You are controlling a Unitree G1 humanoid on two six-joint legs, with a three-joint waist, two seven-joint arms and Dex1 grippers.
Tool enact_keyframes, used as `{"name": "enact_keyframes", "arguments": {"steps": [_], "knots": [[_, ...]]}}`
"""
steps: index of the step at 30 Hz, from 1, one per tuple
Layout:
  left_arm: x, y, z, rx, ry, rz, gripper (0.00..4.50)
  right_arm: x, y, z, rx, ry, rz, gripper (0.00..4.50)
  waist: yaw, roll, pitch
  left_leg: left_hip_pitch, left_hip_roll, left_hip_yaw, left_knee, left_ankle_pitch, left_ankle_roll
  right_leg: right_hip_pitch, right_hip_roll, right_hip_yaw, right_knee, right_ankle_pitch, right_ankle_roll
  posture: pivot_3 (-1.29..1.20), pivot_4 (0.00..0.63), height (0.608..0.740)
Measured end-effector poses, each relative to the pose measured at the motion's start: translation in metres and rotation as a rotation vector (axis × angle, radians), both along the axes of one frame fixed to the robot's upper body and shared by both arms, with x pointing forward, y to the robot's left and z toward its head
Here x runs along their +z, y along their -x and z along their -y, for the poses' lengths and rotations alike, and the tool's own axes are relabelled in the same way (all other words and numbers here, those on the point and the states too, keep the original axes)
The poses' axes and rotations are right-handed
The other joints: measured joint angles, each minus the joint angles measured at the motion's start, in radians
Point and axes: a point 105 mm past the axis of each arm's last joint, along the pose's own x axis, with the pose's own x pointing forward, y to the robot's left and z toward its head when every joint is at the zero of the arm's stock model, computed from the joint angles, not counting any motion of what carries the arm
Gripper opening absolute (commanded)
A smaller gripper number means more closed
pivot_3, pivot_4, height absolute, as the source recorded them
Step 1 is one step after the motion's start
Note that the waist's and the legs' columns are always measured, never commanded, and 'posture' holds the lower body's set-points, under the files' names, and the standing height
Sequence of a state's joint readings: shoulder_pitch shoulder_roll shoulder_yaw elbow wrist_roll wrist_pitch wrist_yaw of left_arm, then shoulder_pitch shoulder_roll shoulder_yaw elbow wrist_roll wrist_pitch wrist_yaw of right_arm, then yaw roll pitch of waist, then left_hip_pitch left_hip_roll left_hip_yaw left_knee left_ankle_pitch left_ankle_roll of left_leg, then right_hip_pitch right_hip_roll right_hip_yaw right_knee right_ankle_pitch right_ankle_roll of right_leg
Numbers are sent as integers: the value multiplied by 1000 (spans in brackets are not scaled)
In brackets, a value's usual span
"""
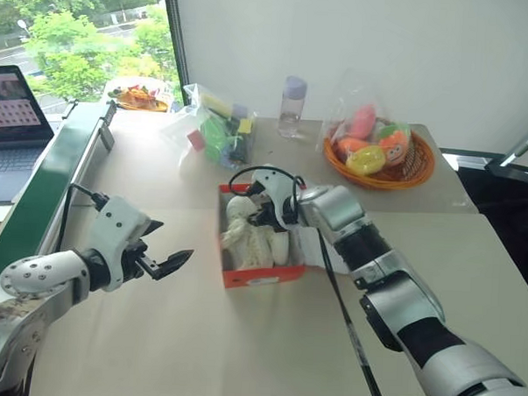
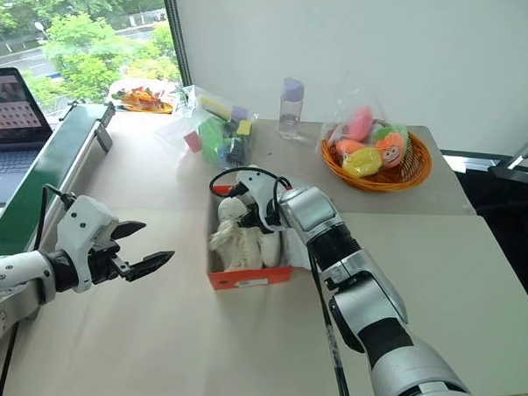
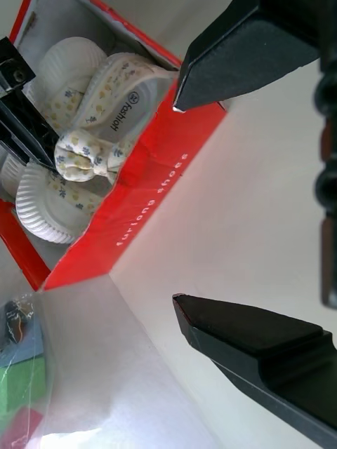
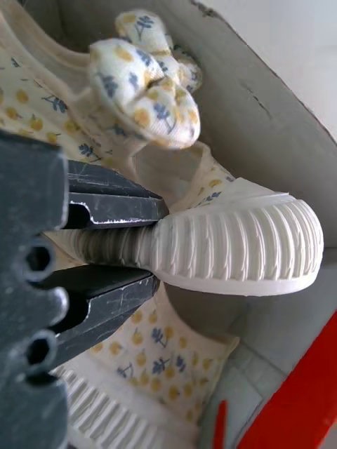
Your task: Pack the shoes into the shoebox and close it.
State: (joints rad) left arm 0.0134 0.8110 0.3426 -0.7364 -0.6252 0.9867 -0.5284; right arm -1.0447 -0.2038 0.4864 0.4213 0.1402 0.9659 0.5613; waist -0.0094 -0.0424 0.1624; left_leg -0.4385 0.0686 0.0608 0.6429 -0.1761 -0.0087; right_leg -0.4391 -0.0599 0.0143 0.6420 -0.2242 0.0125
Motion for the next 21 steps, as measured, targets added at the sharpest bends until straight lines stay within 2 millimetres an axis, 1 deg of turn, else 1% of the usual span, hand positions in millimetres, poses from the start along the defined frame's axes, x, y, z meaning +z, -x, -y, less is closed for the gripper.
{"name": "enact_keyframes", "arguments": {"steps": [5, 12, 14, 15, 21], "knots": [[-4, -1, 3, 3, 15, -4, 4438, 0, 7, -4, -6, 36, 50, 403, 0, 0, 0, 0, 0, 0, 0, 0, 0, 0, 0, 0, 1, 0, 0, 0, 150, 740], [-5, 0, 8, -4, 10, -5, 4438, -3, 12, -7, -16, 34, 54, 403, -2, 0, -1, 0, 0, 0, 0, 0, 0, 0, 0, 0, 0, 0, 0, 0, 150, 740], [-5, 0, 8, -4, 10, -4, 4500, -5, 13, -6, -13, 37, 52, 1341, -2, 0, -1, 0, 0, 0, 0, 0, 0, 0, 0, 0, 0, 0, 0, 0, 150, 740], [-5, 0, 8, -5, 10, -3, 4500, -6, 14, -7, -7, 36, 43, 1595, -2, 0, -1, 0, 0, 0, 0, 0, 0, 0, 0, 0, 0, 0, 0, 0, 150, 740], [-6, 0, 8, -4, 9, -4, 4500, -16, 17, -2, -11, 41, -8, 3681, -2, -1, -2, 0, 0, 0, 0, 0, 0, 0, 0, 0, 0, 0, 0, 0, 150, 740]]}}
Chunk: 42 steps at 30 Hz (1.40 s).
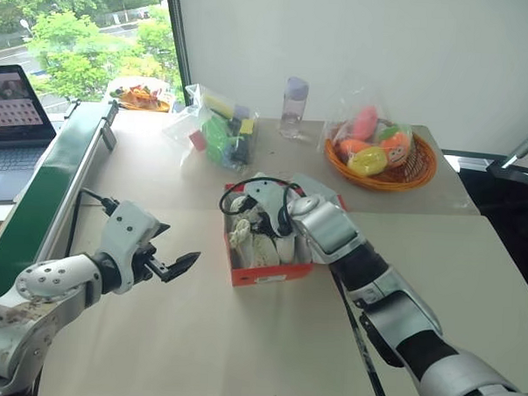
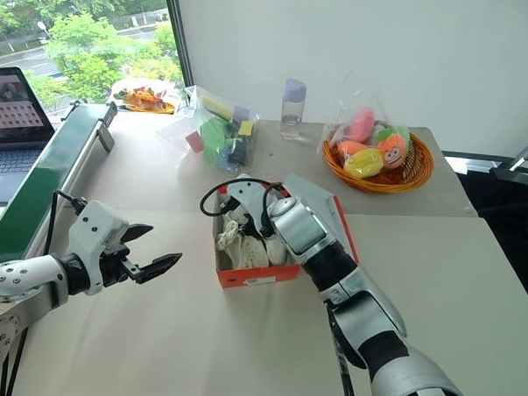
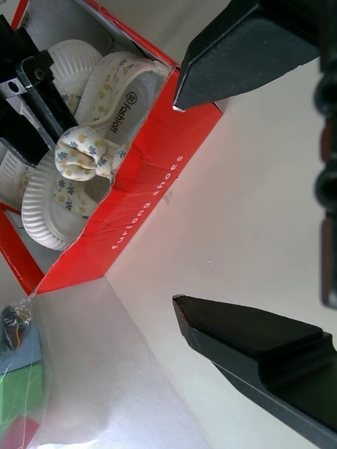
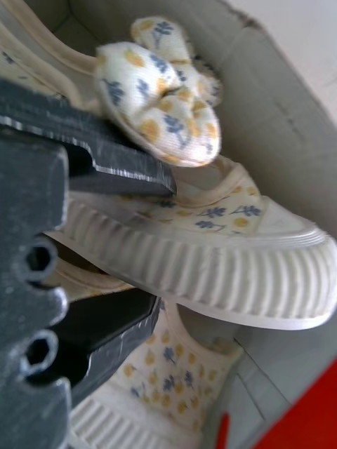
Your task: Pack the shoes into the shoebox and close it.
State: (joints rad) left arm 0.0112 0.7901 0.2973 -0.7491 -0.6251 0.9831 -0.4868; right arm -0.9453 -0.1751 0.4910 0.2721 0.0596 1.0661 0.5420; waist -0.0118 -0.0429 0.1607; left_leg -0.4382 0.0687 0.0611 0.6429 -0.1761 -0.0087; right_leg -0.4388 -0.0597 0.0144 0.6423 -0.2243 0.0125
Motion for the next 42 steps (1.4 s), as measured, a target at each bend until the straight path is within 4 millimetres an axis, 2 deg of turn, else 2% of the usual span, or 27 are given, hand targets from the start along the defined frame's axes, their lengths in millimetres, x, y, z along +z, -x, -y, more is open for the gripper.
{"name": "enact_keyframes", "arguments": {"steps": [2, 3, 10, 15, 20, 23, 25, 28, 31, 34, 38, 42], "knots": [[0, 0, 0, 3, 0, 0, 4500, 1, 0, 2, -14, -8, -13, 4313, -1, 0, 0, 0, 0, 0, 0, 0, 0, 0, 0, 0, 0, 0, 0, 0, 150, 740], [0, 0, 0, 3, 0, 0, 4500, 3, -1, 4, -23, -16, -16, 4468, -1, 0, 0, 0, 0, 0, 0, 0, 0, 0, 0, 0, 0, 0, 0, 0, 150, 740], [0, 0, 1, -1, 0, 0, 4500, 18, 0, 16, -75, -53, -65, 4468, 1, 0, 0, -1, 0, 0, 0, 0, 0, -1, 0, 0, 0, 0, 0, 0, 150, 740], [1, -4, 4, -24, 5, 5, 4500, 50, 7, 28, -71, -167, -70, 4468, -1, 0, 0, -1, 0, 0, 0, 0, 0, -1, 0, 0, 0, 0, 0, 0, 150, 740], [4, -5, 8, -60, -6, 10, 4500, 69, 17, 25, -5, -257, -85, 4468, -7, 0, 0, -1, 0, 0, 0, 0, 0, -2, 1, 0, 0, 0, 0, 0, 150, 740], [4, -8, 12, -99, -12, 0, 4500, 94, 21, 33, 92, -336, 30, 3815, 0, 0, 1, -1, 0, 0, 0, 0, 0, -1, 1, 0, -1, -1, 1, 0, 150, 740], [5, -9, 14, -127, -11, -6, 4500, 112, 22, 45, 123, -389, 136, 3076, 5, 0, 1, -1, 0, 0, 0, 0, 0, -1, 0, 0, -1, -1, 1, 0, 150, 740], [7, -13, 20, -183, -13, -4, 4500, 128, 27, 70, 113, -470, 169, 2039, 6, 0, 1, -1, 0, 0, 0, 0, 0, -1, 0, 0, -1, -1, 1, 0, 150, 740], [9, -18, 21, -216, -22, 1, 4500, 123, 33, 87, 82, -461, 177, 1124, 5, 0, 1, -1, 0, 0, 0, 0, 0, -1, 1, 0, -1, -1, 0, 0, 150, 740], [16, -27, 27, -272, -19, 21, 4500, 96, 47, 116, 8, -380, 128, 48, 8, 0, 1, -1, 0, 0, 0, 0, 0, -1, 0, 0, -1, -1, 1, 0, 150, 740], [18, -33, 39, -353, -7, 20, 4500, 74, 67, 140, -65, -336, 56, 15, 13, 0, 1, -1, -1, 0, 0, 0, 0, -1, 0, 1, -1, -2, 1, 0, 150, 740], [22, -38, 53, -451, 8, 19, 4500, 63, 105, 153, -92, -390, -40, 15, 10, 0, 1, -1, 0, 0, 0, 0, 0, 0, 1, 1, -1, -2, 1, 0, 150, 740]]}}
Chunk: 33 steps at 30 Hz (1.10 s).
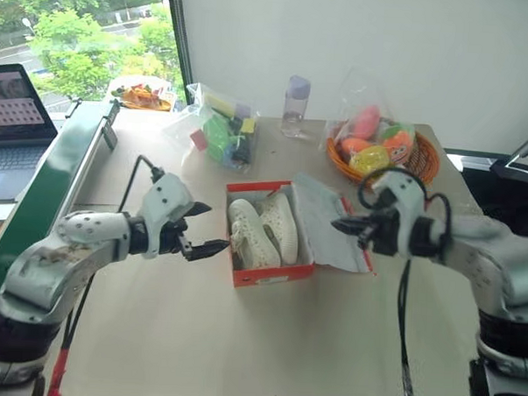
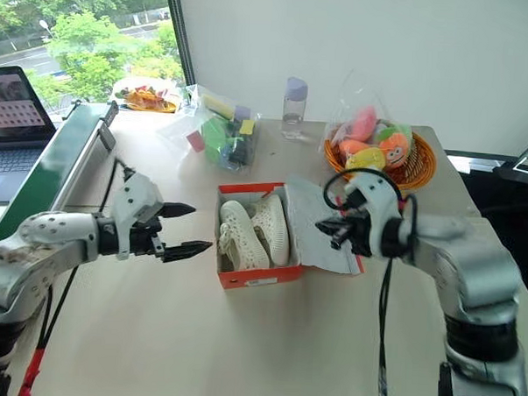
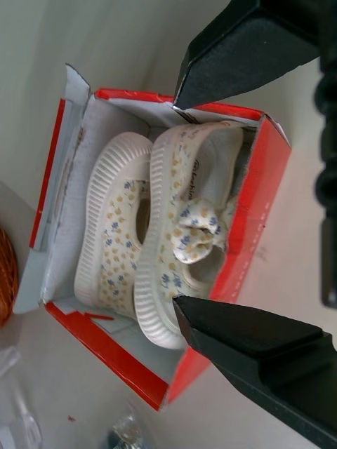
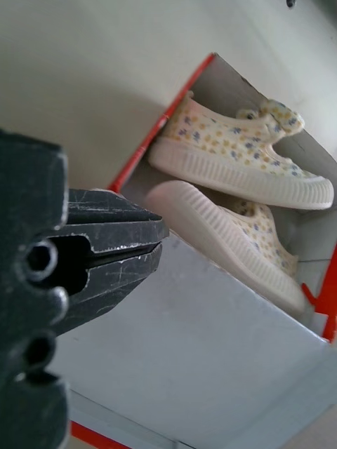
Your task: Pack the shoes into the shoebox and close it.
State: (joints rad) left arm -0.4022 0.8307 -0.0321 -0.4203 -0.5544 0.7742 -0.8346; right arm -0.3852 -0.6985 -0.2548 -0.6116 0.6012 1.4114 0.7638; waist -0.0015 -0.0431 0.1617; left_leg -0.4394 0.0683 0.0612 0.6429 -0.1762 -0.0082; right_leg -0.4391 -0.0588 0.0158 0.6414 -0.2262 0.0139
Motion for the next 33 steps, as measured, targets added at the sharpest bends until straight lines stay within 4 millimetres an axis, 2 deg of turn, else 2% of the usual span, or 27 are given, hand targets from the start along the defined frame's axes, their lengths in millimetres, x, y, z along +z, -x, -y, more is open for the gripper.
{"name": "enact_keyframes", "arguments": {"steps": [4, 6, 9, 12, 19, 24, 27, 31, 33], "knots": [[-2, -6, -1, -27, -15, -7, 4500, -36, 31, 23, -82, -16, -150, 15, 6, 0, 0, 0, -1, -1, 1, 0, 0, 1, 0, 0, 0, 0, 1, 0, 150, 740], [-4, -10, -4, -19, -26, -15, 4500, -60, 42, 27, -134, -48, -215, 15, 8, 0, 0, 0, -1, 0, 2, 0, 0, 1, 0, 0, 0, -4, 9, 0, 150, 740], [-1, -12, 1, -44, -33, -3, 4500, -78, 34, 17, -203, -188, -218, 15, -2, -1, 0, 2, 0, -2, 3, 0, 0, 2, 1, 1, 0, -4, 8, 0, 150, 740], [5, -15, 1, -44, -42, 20, 4500, -109, 26, 9, -273, -241, -262, 15, -10, 0, 0, 2, -1, -1, 3, 0, 0, 2, 1, 2, 0, -4, 8, 0, 150, 740], [9, -17, -6, -10, -58, 28, 4500, -137, -12, 1, -390, -428, -242, 15, -13, 0, 0, 2, -1, -1, 2, 0, 0, 2, 1, 2, 1, -4, 8, 0, 150, 740], [15, -17, -13, 15, -71, 43, 4500, -138, -33, 15, -504, -609, -196, 15, -11, 0, 0, 2, -1, -1, 2, 0, 0, 2, 1, 2, 1, -4, 9, 0, 150, 740], [16, -15, -12, 14, -76, 44, 4500, -129, -43, 33, -601, -825, -135, 15, -11, 0, 0, 2, -1, -1, 2, 0, 0, 3, 1, 2, 1, -3, 9, 0, 150, 740], [17, -15, -15, 22, -80, 48, 4500, -104, -35, 71, -653, -1111, 20, 15, -9, 1, 0, 2, -1, -2, 2, 0, 0, 3, 1, 2, 1, -3, 8, 0, 150, 740], [17, -15, -15, 23, -80, 48, 4500, -90, -27, 77, -609, -1186, 79, 15, -11, 1, 0, 2, -1, -2, 2, 0, 0, 3, 1, 2, 2, -3, 8, 0, 150, 740]]}}
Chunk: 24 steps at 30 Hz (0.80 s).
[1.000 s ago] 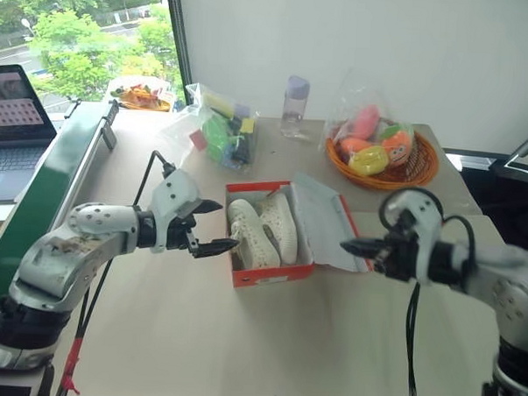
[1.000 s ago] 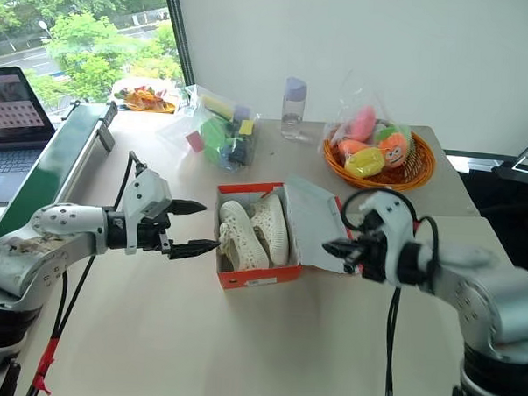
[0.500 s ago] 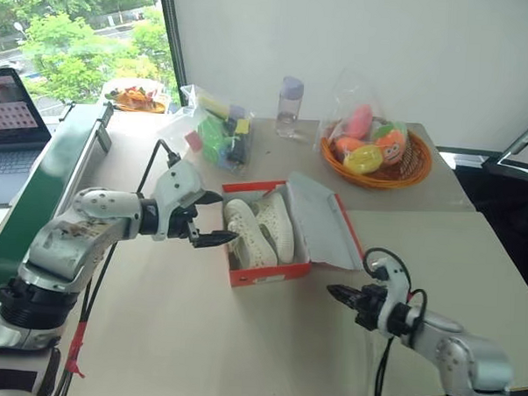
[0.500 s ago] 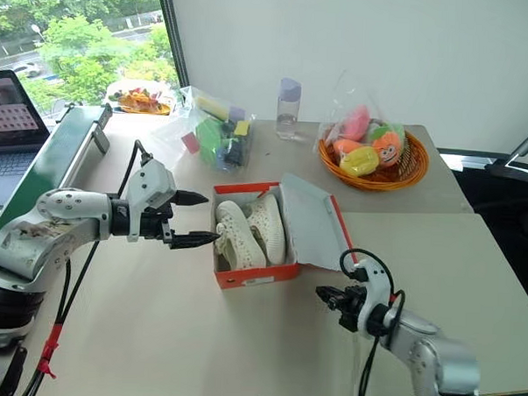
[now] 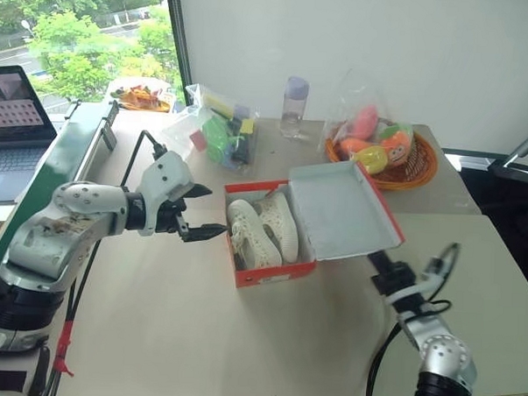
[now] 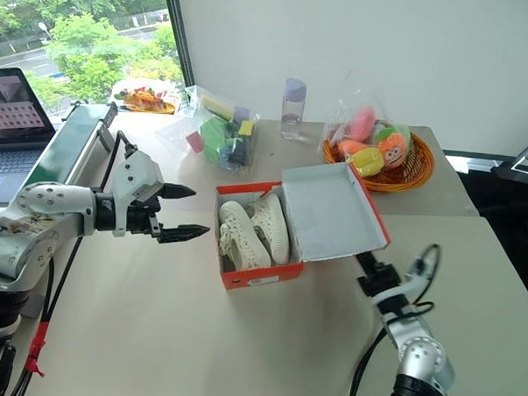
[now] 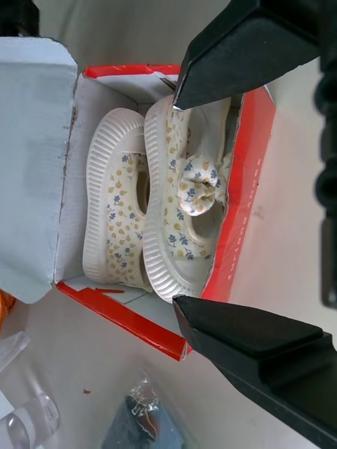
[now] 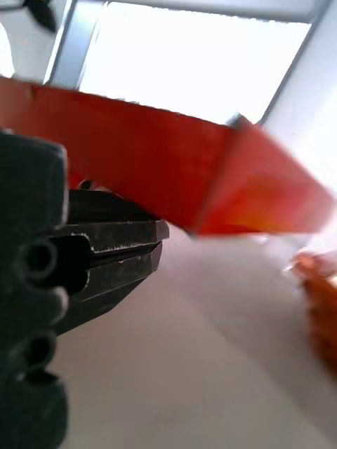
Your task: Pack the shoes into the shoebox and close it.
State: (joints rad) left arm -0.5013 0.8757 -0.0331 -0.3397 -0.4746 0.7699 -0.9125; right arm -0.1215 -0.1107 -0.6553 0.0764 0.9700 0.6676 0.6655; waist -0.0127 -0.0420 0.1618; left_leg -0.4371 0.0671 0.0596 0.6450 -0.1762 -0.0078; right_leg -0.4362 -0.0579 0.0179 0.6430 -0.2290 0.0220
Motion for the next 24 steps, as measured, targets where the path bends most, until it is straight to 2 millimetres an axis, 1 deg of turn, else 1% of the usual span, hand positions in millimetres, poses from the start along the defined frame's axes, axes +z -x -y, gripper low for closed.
{"name": "enact_keyframes", "arguments": {"steps": [1, 3, 6, 7, 8, 9, 10, 12, 15, 18, 20, 22, 24], "knots": [[0, 0, 0, 0, 0, 0, 4500, 4, 4, -1, 14, 0, 25, 15, -2, 0, 0, 1, 0, 0, 0, 0, 0, 0, 0, 0, 0, 0, 0, 0, 150, 740], [0, 0, 0, 0, -1, -1, 4500, 13, 8, -12, 71, 19, 59, 15, -9, 0, 0, 3, 0, 1, 0, 0, 0, 0, 0, 2, 2, -1, 1, 0, 150, 740], [0, 0, -1, 2, -3, 0, 4500, 34, 9, -39, 196, 84, 114, 15, -13, 1, 0, 6, 0, 3, 0, 0, 0, 1, 1, 5, 3, -1, 1, 0, 150, 740], [0, 0, -1, 3, -5, 0, 4500, 45, 9, -52, 252, 114, 142, 15, -14, 1, 0, 7, 0, 3, 0, 0, 0, 2, 1, 5, 3, -1, 1, 0, 150, 740], [-1, 0, -2, 6, -8, 0, 4500, 52, 7, -62, 291, 141, 160, 15, -15, 1, 0, 7, 0, 3, 0, 0, 0, 2, 1, 5, 3, -1, 1, 0, 150, 740], [-2, 0, -3, 10, -11, -1, 4500, 63, 6, -76, 351, 178, 190, 15, -14, 1, 0, 7, 0, 3, -1, 0, 0, 2, 1, 5, 3, -1, 1, 0, 150, 740], [-3, 0, -4, 14, -14, -5, 4500, 68, 4, -84, 383, 201, 201, 15, -14, 1, 0, 7, 0, 3, 0, 0, 0, 2, 1, 5, 3, -1, 0, 0, 150, 740], [-7, 1, -7, 33, -14, -15, 4500, 81, -3, -105, 479, 315, 214, 15, -14, 1, 0, 7, 0, 4, -1, 0, 0, 1, 0, 6, 3, -1, 0, 0, 150, 740], [-10, 3, -12, 63, -18, -16, 4500, 99, -8, -127, 583, 442, 257, 15, -6, 1, 0, 6, 0, 4, -1, 0, 0, 1, 1, 6, 3, -1, -1, 0, 150, 740], [-12, 8, -17, 95, -25, -15, 4500, 102, -13, -137, 648, 543, 259, 15, 1, 1, 0, 5, 0, 4, -1, -1, 1, 0, 0, 6, 3, 0, -3, 0, 150, 740], [-13, 10, -20, 118, -24, -16, 4500, 100, -18, -144, 692, 618, 254, 15, 2, 1, 0, 5, 0, 4, -1, -1, 1, 0, 0, 6, 3, 1, -3, 0, 150, 740], [-14, 12, -23, 142, -23, -12, 4500, 98, -23, -155, 751, 709, 254, 15, 0, 1, 0, 6, 0, 5, 0, -1, 1, 0, 0, 6, 3, 1, -3, 0, 150, 740], [-15, 16, -25, 164, -22, -8, 4500, 93, -30, -174, 840, 840, 263, 15, -6, 1, 0, 6, 0, 5, -1, -1, 1, 0, 1, 6, 3, 1, -3, 0, 150, 740]]}}
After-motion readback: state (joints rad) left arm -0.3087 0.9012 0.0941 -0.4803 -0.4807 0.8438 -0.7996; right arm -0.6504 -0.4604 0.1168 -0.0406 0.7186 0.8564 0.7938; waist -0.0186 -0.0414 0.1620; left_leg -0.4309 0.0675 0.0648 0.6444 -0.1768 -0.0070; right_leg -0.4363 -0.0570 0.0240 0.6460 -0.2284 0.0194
